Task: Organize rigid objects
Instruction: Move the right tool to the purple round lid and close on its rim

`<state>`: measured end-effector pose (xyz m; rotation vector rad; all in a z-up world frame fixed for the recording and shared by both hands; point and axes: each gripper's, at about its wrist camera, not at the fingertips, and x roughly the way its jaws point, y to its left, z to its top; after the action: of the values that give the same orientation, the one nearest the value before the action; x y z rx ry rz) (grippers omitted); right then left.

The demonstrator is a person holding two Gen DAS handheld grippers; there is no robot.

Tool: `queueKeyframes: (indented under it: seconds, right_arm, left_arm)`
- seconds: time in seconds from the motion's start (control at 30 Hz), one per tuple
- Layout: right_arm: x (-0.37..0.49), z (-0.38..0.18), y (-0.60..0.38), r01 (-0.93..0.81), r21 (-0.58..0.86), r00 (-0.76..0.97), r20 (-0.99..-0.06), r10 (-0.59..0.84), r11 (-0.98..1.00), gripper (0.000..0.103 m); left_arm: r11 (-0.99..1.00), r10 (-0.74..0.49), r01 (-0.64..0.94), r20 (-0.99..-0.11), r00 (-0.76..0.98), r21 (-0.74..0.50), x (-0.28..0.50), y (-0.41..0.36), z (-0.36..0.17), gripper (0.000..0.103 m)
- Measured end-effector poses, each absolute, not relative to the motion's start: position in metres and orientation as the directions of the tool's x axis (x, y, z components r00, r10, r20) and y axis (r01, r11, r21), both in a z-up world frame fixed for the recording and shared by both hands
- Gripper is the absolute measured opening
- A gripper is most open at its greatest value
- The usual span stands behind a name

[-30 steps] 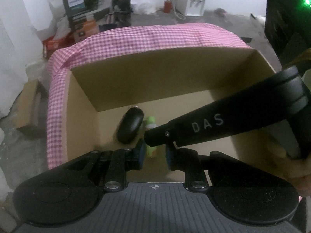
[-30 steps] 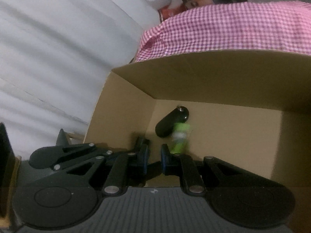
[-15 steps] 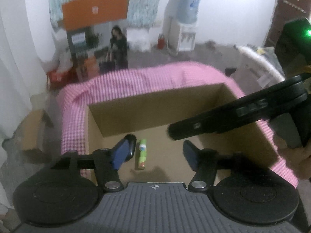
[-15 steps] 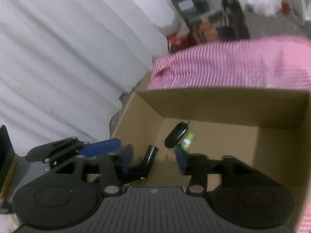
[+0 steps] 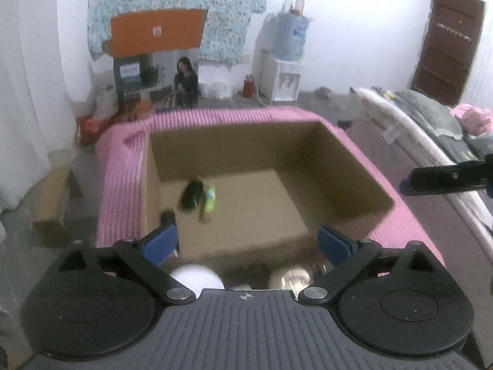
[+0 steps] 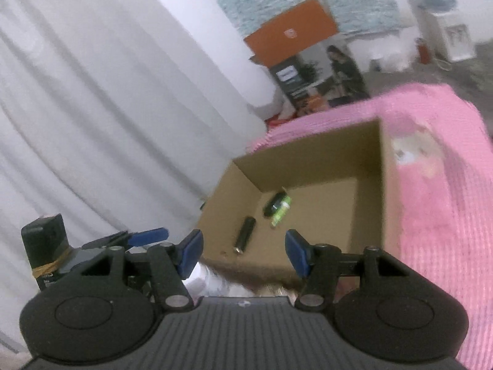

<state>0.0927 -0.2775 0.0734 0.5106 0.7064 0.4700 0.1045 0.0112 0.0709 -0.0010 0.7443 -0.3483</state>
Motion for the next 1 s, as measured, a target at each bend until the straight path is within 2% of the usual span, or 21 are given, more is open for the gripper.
queueKeyframes:
  seconds: [0.17,0.23,0.4,0.53,0.6,0.7,0.8,0.87,1.0]
  right_arm:
    - [0.063,0.039,-0.284,-0.163,0.627,0.655,-0.509,0.559,0.762,0.062]
    - [0.057,0.025,-0.279,-0.144,0.621,0.643,-0.533,0.55,0.771,0.062]
    - [0.055,-0.012,-0.258,-0.115,0.592,0.587,-0.608,0.535,0.798,0.058]
    - [0.057,-0.025,-0.244,-0.124,0.553,0.573,-0.638,0.514,0.824,0.053]
    - [0.052,-0.031,-0.241,-0.138,0.539,0.572,-0.642,0.511,0.831,0.05]
    - [0.054,-0.036,-0.234,-0.155,0.514,0.563,-0.655,0.503,0.843,0.048]
    - [0.056,-0.038,-0.228,-0.17,0.487,0.551,-0.674,0.492,0.857,0.044]
    - [0.059,-0.041,-0.226,-0.175,0.472,0.539,-0.688,0.485,0.864,0.04]
    - [0.066,-0.047,-0.22,-0.189,0.445,0.52,-0.711,0.474,0.875,0.035]
  left_arm:
    - [0.931,-0.343,0.326,-0.706,0.62,-0.166,0.08,0.004,0.039,0.099]
    - [0.928,-0.334,0.354,-0.682,0.651,-0.117,0.063,-0.004,0.034,0.099]
    - [0.896,-0.364,0.435,-0.71,0.603,-0.091,0.043,-0.025,0.025,0.097]
    - [0.886,-0.34,0.463,-0.724,0.601,-0.031,0.036,-0.037,0.02,0.096]
    - [0.878,-0.342,0.477,-0.737,0.583,-0.03,0.035,-0.041,0.012,0.093]
    - [0.863,-0.35,0.503,-0.767,0.538,-0.041,0.035,-0.052,-0.004,0.082]
    - [0.851,-0.325,0.525,-0.789,0.522,-0.004,0.031,-0.061,-0.019,0.076]
    - [0.847,-0.301,0.532,-0.801,0.518,0.025,0.032,-0.065,-0.026,0.068]
    - [0.841,-0.296,0.541,-0.823,0.485,0.016,0.038,-0.068,-0.037,0.065]
